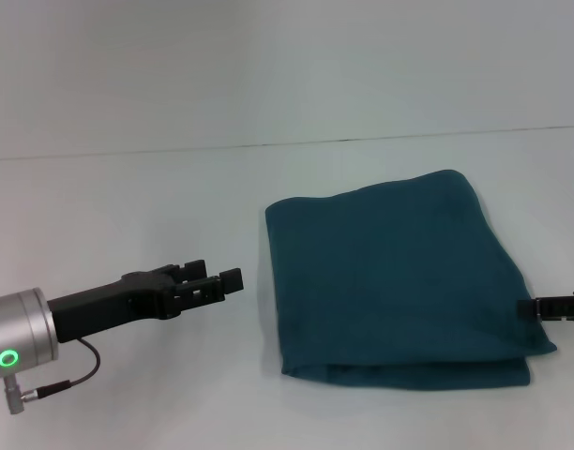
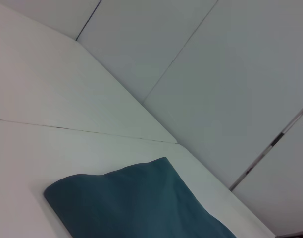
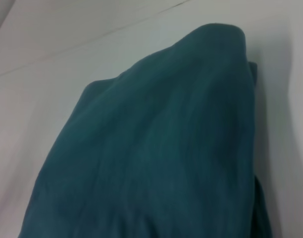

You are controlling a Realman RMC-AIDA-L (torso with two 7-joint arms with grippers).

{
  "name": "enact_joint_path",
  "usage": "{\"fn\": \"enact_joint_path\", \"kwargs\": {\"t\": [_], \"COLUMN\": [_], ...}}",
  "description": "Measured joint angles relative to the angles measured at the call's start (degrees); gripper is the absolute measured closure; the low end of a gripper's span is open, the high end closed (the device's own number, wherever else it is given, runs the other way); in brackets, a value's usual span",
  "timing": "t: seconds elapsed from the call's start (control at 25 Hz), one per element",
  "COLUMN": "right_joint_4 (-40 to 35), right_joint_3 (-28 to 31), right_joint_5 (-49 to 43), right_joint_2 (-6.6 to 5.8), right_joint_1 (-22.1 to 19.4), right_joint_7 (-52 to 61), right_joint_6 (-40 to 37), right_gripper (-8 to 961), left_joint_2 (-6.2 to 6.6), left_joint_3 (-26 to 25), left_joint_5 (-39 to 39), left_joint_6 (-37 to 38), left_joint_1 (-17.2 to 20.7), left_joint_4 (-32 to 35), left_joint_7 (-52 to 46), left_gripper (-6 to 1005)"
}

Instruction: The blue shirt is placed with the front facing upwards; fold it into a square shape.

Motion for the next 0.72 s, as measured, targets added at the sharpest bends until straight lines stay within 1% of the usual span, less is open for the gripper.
{"fn": "enact_joint_path", "kwargs": {"t": [0.24, 0.6, 0.72], "right_joint_4": [2.5, 2.7, 2.7], "right_joint_3": [0.0, 0.5, 0.1], "right_joint_5": [-0.5, -0.6, -0.7], "right_joint_2": [0.05, 0.09, 0.07], "right_joint_1": [1.3, 1.4, 1.5], "right_joint_7": [-0.4, -0.6, -0.8], "right_joint_6": [1.3, 1.5, 1.5], "right_gripper": [351, 405, 551], "left_joint_2": [0.00, 0.04, 0.05], "left_joint_3": [0.1, 0.1, 0.1], "left_joint_5": [0.0, 0.0, 0.0], "left_joint_6": [-0.6, -0.8, -1.0], "left_joint_1": [0.1, -0.2, -0.3], "left_joint_4": [-0.1, -0.2, -0.3], "left_joint_7": [0.0, 0.0, 0.0], "left_gripper": [97, 96, 97]}}
